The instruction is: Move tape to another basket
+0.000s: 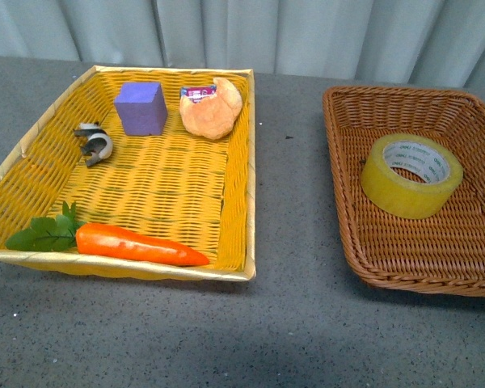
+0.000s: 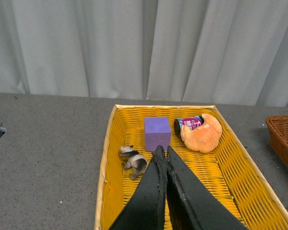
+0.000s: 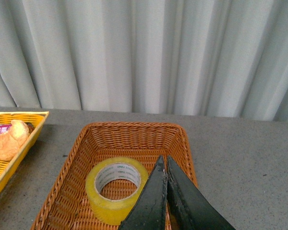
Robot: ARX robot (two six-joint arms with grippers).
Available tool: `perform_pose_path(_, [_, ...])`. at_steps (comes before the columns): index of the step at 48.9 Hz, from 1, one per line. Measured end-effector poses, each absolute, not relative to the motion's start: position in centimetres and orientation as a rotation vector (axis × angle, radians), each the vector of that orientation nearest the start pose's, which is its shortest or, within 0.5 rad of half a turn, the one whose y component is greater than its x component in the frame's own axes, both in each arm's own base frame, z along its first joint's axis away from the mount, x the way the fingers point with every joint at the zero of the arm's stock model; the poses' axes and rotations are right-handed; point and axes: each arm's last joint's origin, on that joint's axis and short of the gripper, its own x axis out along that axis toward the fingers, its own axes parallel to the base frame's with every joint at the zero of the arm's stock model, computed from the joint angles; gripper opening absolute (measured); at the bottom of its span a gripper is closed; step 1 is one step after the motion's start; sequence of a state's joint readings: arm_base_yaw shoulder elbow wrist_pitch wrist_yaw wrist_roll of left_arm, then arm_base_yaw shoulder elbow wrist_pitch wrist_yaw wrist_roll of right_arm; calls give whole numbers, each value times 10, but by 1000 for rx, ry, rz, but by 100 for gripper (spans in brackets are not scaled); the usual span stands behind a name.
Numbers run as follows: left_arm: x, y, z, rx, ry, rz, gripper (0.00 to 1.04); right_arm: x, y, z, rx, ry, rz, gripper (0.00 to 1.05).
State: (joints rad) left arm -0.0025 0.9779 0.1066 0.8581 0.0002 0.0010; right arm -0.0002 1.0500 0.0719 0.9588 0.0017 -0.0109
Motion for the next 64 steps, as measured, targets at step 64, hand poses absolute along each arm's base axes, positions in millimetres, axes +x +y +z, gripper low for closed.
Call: perform_pose_path(64, [116, 0, 173, -1, -22, -2, 4, 116, 0, 169, -10, -8, 0, 1])
